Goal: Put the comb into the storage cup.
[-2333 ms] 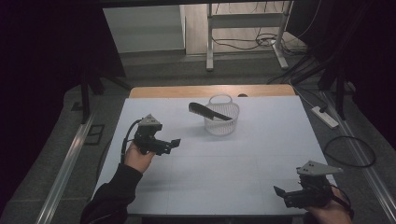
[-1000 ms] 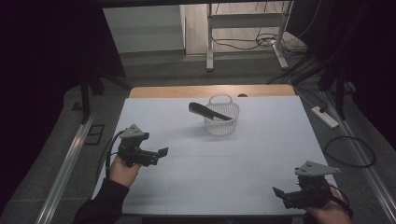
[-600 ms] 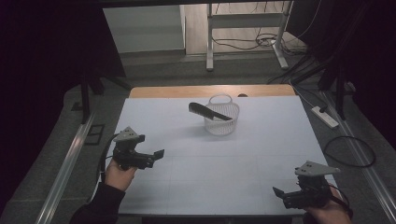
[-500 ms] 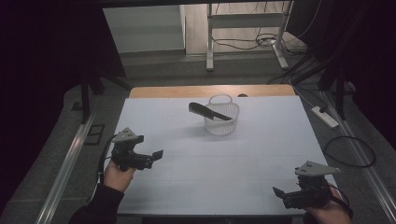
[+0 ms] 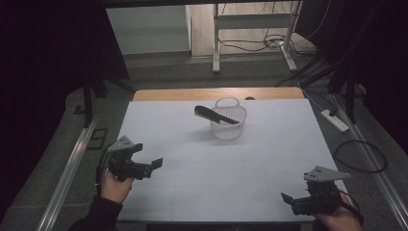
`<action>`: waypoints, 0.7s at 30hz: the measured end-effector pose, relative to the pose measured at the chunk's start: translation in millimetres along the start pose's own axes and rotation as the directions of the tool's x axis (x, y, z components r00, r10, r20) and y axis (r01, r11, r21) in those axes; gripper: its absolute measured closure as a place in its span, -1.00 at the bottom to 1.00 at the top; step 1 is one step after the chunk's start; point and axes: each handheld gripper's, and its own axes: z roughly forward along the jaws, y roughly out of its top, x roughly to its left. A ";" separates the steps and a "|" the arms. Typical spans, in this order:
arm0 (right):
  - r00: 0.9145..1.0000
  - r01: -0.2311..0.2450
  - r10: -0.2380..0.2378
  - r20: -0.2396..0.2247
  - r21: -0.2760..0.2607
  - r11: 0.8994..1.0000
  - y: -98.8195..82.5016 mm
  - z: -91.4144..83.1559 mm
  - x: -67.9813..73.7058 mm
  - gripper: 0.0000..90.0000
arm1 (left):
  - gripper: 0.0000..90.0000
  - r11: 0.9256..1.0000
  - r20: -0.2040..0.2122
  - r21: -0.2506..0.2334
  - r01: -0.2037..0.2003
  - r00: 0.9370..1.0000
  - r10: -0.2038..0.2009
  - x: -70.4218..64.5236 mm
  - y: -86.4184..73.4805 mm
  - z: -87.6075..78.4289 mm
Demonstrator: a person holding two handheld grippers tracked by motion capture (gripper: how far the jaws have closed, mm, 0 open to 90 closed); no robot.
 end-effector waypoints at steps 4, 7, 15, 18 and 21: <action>1.000 0.000 0.000 0.000 0.000 1.000 0.0 0.0 0.0 -1.00 | -1.00 1.000 -0.007 -0.002 0.005 1.000 -0.005 0.3 -3.2 -3.9; 1.000 0.000 0.000 0.001 -0.002 1.000 0.0 -0.2 -0.1 -1.00 | -1.00 1.000 -0.012 -0.003 0.008 1.000 -0.008 0.4 -5.6 -7.1; 1.000 0.000 0.000 0.001 -0.003 1.000 0.0 -0.2 0.0 -1.00 | -1.00 1.000 -0.023 0.000 0.012 1.000 -0.012 -0.7 -11.8 -13.7; 1.000 0.000 0.000 0.001 -0.002 1.000 0.0 -0.2 0.0 -1.00 | -1.00 1.000 -0.027 0.003 0.012 1.000 -0.012 -1.1 -14.1 -15.7; 1.000 0.000 0.000 0.001 -0.003 1.000 0.0 -0.2 0.0 -1.00 | -1.00 1.000 -0.033 0.005 0.012 0.999 -0.012 -1.9 -16.5 -18.4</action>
